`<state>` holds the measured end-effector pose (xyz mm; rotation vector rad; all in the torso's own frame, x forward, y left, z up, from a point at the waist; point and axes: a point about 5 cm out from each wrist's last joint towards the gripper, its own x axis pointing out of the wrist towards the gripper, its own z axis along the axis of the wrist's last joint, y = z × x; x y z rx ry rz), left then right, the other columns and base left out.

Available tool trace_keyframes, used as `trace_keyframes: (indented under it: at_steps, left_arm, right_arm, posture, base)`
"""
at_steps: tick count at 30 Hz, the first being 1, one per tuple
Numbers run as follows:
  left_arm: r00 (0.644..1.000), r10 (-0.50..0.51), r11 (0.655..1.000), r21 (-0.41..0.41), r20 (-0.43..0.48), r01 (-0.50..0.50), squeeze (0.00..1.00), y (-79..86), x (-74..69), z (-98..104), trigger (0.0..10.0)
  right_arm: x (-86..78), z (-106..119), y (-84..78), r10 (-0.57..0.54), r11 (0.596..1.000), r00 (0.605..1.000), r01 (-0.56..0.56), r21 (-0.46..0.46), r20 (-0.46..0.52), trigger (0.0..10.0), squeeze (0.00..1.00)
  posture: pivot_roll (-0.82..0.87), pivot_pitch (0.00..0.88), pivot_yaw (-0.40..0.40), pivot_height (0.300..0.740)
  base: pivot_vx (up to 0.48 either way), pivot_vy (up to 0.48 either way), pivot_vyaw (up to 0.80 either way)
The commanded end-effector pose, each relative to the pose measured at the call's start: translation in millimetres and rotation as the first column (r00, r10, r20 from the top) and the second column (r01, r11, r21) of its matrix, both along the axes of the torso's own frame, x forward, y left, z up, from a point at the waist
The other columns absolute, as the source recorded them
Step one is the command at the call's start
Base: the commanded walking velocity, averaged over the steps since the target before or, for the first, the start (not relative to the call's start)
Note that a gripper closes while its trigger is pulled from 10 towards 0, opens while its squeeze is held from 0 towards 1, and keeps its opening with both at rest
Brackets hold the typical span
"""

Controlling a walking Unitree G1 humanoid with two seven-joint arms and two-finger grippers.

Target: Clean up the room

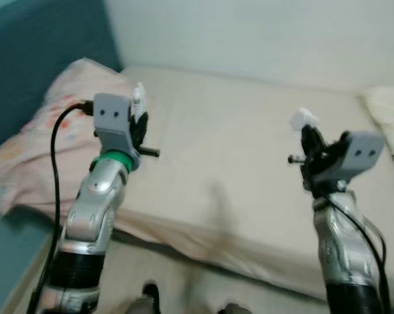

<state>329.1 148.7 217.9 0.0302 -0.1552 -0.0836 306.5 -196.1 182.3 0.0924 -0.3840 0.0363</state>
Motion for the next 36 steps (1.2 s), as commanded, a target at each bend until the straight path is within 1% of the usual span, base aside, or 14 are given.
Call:
trace_keyframes:
  at_steps: [1, 6, 8, 12, 15, 17, 21, 22, 25, 26, 28, 29, 31, 36]
  left_arm:
    - [1.0, -0.011, 1.0, 0.007, -0.015, 0.011, 0.0, -2.9, -1.2, -4, 10.0]
    - [1.0, -0.01, 1.0, 0.006, -0.016, 0.01, 0.0, -3.1, -1.3, -4, 10.0]
    - [1.0, -0.01, 1.0, 0.005, -0.018, 0.011, 0.0, -3.1, -1.4, -5, 10.0]
    - [1.0, -0.012, 1.0, 0.007, -0.022, 0.012, 0.0, -3.2, -1.5, -6, 10.0]
    - [0.997, -0.044, 0.999, 0.024, -0.063, 0.046, 0.0, -6.1, -2.1, -12, 10.0]
    - [0.994, -0.065, 0.998, 0.011, -0.09, 0.067, 0.0, -7.8, -3.2, -16, 10.0]
    - [0.99, -0.037, 0.999, 0.019, -0.133, 0.04, 0.0, -2.3, -6.0, -27, 10.0]
    - [0.99, -0.037, 0.999, 0.019, -0.133, 0.04, 0.0, -2.3, -6.0, -27, 10.0]
    - [0.985, -0.027, 0.997, 0.064, -0.17, 0.038, 0.0, 5.6, -11.0, -43, 10.0]
    - [0.985, -0.027, 0.997, 0.064, -0.17, 0.038, 0.0, 5.6, -11.0, -43, 10.0]
    - [0.979, -0.01, 0.997, 0.07, -0.203, 0.025, 0.0, 12.3, -13.8, -55, 10.0]
    - [0.979, -0.01, 0.997, 0.07, -0.203, 0.025, 0.0, 12.3, -13.8, -55, 10.0]
    - [0.974, 0.005, 0.997, 0.082, -0.227, 0.014, 0.0, 16.6, -15.0, -64, 10.0]
    - [0.973, 0.0, 0.997, 0.075, -0.232, 0.018, 0.0, 17.5, -13.0, -62, 10.0]
  right_arm:
    - [-1.9, -6, -3.7, -0.016, 1.0, 1.0, 0.017, 0.019, -0.02, 10.0, 0.0]
    - [-1.4, -7, -5.5, -0.021, 0.999, 0.999, 0.022, 0.029, -0.03, 10.0, 0.0]
    - [-1.3, -7, -6.0, -0.023, 0.999, 0.999, 0.025, 0.037, -0.034, 10.0, 0.0]
    - [-1.1, -8, -6.7, -0.025, 0.998, 0.999, 0.027, 0.055, -0.04, 10.0, 0.0]
    - [-0.5, -10, -8.6, -0.034, 0.996, 0.998, 0.038, 0.075, -0.05, 10.0, 0.0]
    - [-0.2, -11, -9.6, -0.038, 0.996, 0.998, 0.042, 0.082, -0.053, 10.0, 0.0]
    - [-1.1, -18, -8.1, -0.033, 0.998, 0.997, 0.037, 0.058, -0.075, 10.0, 0.0]
    - [-1.1, -18, -8.1, -0.033, 0.998, 0.997, 0.037, 0.058, -0.075, 10.0, 0.0]
    - [-3.7, -27, -6.2, -0.032, 0.998, 0.995, 0.038, 0.053, -0.098, 10.0, 0.0]
    - [-3.7, -27, -6.2, -0.032, 0.998, 0.995, 0.038, 0.053, -0.098, 10.0, 0.0]
    - [-5.5, -31, -4.9, -0.032, 0.998, 0.994, 0.038, 0.055, -0.108, 10.0, 0.0]
    - [-5.5, -31, -4.9, -0.032, 0.998, 0.994, 0.038, 0.055, -0.108, 10.0, 0.0]
    - [-6.7, -33, -3.3, -0.031, 0.998, 0.993, 0.037, 0.053, -0.113, 10.0, 0.0]
    - [-6.4, -33, -2.6, -0.034, 0.998, 0.994, 0.04, 0.056, -0.106, 10.0, 0.0]
  posture:
    - [0.02, 0.058, 0.012, 0.706]
    - [0.02, 0.059, 0.011, 0.706]
    - [0.02, 0.059, 0.011, 0.706]
    - [0.02, 0.059, 0.011, 0.706]
    - [0.02, 0.06, 0.013, 0.706]
    - [0.03, 0.06, 0.013, 0.706]
    - [0.03, 0.064, 0.017, 0.706]
    - [0.03, 0.064, 0.017, 0.706]
    - [0.02, 0.065, 0.03, 0.706]
    - [0.02, 0.065, 0.03, 0.706]
    - [0.01, 0.061, 0.046, 0.706]
    - [0.01, 0.061, 0.046, 0.706]
    - [0.01, 0.057, 0.053, 0.706]
    - [0.01, 0.05, 0.061, 0.706]
  base:
    - [-0.386, 0.0, 0.0]
    - [-0.388, 0.0, 0.0]
    - [-0.382, 0.0, -0.79]
    - [0.0, 0.0, -0.8]
    - [0.0, 0.0, -0.8]
    - [0.0, 0.0, -0.8]
    - [0.0, 0.0, -0.8]
    - [0.0, 0.0, -0.8]
    - [0.0, 0.0, -0.8]
    - [0.0, 0.0, -0.8]
    - [0.0, 0.0, -0.8]
    - [0.0, 0.0, -0.8]
    - [0.0, 0.0, -0.8]
    - [0.0, 0.0, -0.8]
